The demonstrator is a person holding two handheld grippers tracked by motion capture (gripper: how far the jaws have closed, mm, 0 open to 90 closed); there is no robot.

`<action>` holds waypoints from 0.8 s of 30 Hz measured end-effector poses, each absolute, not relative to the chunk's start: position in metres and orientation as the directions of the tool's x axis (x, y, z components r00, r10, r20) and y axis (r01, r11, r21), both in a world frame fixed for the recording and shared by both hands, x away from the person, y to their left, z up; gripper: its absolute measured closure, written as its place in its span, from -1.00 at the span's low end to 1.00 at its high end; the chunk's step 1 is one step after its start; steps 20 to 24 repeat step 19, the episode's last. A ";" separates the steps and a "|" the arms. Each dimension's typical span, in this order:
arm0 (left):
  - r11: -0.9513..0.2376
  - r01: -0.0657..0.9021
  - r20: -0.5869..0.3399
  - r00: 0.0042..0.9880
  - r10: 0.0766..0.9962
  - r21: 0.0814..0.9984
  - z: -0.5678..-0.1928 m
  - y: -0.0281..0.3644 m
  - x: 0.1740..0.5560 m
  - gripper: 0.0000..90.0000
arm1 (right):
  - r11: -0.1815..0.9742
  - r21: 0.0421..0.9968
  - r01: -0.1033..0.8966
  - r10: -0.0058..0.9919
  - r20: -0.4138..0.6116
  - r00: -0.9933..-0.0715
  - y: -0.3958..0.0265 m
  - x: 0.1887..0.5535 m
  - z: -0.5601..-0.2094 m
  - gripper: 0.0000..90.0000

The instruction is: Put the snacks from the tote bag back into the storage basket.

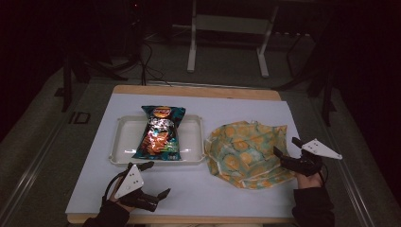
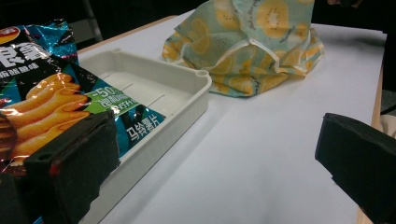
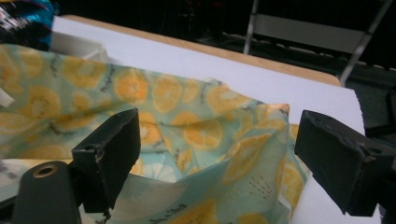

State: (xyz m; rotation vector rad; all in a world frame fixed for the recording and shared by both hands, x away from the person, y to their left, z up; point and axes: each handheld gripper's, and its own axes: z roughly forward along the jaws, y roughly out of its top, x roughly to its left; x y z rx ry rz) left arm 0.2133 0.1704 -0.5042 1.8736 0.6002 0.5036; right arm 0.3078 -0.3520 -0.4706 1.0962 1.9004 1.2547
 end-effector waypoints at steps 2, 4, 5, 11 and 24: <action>-0.320 0.172 0.066 0.787 0.614 0.932 -0.504 0.170 0.213 -0.99 | 0.215 0.926 0.311 0.880 -0.046 -0.473 -0.351 0.308 -0.471 -0.68; -0.322 0.171 0.067 0.788 0.613 0.931 -0.504 0.170 0.213 -0.99 | 0.216 0.926 0.310 0.878 -0.046 -0.477 -0.352 0.309 -0.473 -0.68; -0.322 0.171 0.067 0.788 0.613 0.931 -0.504 0.170 0.213 -0.99 | 0.216 0.926 0.310 0.878 -0.046 -0.477 -0.352 0.309 -0.473 -0.68; -0.322 0.172 0.065 0.789 0.610 0.931 -0.504 0.170 0.213 -0.99 | 0.198 0.935 0.296 0.877 -0.034 -0.480 -0.356 0.308 -0.471 -0.68; -0.323 0.171 0.067 0.789 0.610 0.931 -0.504 0.170 0.213 -0.99 | 0.187 0.943 0.277 0.877 -0.033 -0.479 -0.358 0.307 -0.468 -0.68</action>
